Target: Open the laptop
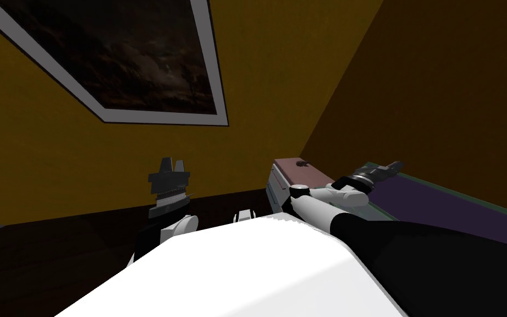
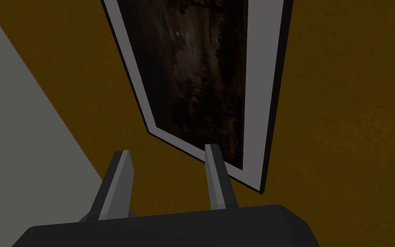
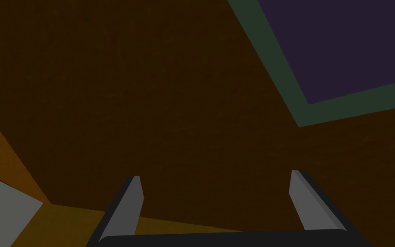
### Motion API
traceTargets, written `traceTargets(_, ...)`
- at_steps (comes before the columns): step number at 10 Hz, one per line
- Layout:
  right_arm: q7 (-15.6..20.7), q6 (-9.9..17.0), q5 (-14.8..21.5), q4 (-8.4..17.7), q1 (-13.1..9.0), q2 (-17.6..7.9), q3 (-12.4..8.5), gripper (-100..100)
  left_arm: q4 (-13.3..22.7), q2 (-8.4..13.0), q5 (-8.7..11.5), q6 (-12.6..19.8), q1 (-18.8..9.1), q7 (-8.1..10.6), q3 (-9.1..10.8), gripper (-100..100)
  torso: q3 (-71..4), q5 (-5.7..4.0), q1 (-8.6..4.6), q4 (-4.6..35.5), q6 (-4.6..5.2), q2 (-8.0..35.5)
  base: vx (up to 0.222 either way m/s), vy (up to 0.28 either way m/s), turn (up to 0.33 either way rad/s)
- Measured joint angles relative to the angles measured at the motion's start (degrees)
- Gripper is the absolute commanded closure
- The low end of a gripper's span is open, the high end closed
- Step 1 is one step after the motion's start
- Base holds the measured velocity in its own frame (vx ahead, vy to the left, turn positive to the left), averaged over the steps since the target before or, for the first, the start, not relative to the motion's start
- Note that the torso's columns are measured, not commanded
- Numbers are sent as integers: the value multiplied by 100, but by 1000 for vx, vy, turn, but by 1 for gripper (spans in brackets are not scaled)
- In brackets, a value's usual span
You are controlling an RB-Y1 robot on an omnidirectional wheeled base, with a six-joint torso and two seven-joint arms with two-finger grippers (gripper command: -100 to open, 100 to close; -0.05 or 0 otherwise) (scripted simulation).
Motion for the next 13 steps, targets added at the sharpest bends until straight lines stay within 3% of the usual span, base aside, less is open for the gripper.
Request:
traceTargets(7, -577, -572, 98, 553, 1026, -250, 691, -100, 0, 0, 0, 0, 0, 0, 0, 0, -6, -5, -18, -3, 0, -8, -237, 38, -28)
traceTargets(13, -1074, -1075, 248, 869, 1911, -641, 1545, -100, 0, 1, 0, 0, 0, 0, 1, 0, -6, -5, -14, -3, 0, -11, -229, -51, -10)
